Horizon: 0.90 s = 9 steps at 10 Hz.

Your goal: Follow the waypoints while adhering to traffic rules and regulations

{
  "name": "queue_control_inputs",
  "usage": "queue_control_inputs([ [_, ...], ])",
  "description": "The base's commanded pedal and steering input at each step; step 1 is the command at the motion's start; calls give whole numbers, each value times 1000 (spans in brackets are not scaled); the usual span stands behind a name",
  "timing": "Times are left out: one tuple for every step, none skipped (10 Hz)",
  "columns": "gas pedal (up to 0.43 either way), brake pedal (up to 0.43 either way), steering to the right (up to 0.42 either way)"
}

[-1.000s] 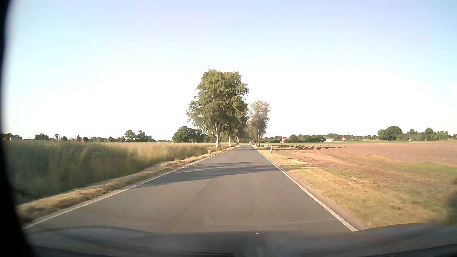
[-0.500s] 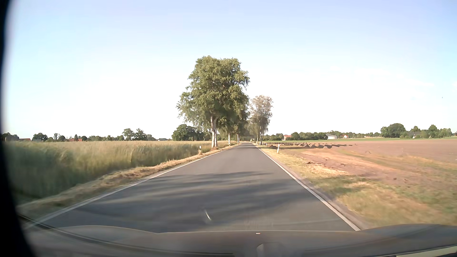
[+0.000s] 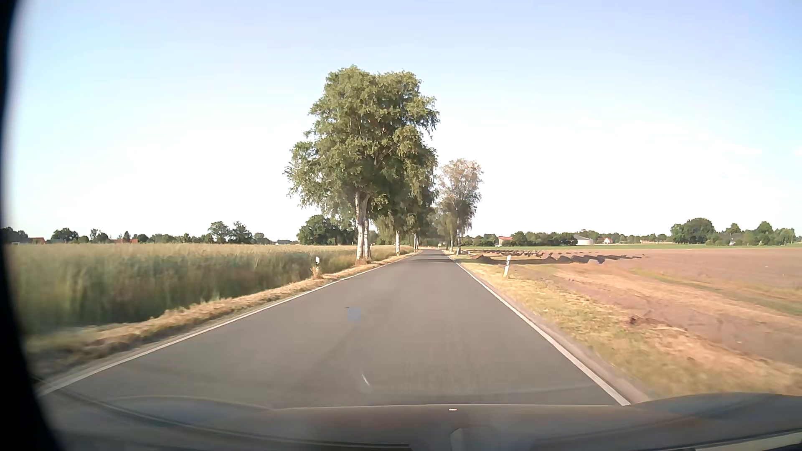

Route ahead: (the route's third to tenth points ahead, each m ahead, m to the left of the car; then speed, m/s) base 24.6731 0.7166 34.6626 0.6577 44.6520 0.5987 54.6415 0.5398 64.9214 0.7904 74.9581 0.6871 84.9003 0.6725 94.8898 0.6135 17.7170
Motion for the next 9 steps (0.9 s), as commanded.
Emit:
queue_control_inputs([
  [469,6,5],
  [469,6,4],
  [469,6,4],
  [480,6,4],
  [480,6,3],
  [480,6,2],
  [480,6,0],
  [480,6,-1],
  [488,6,-1],
])
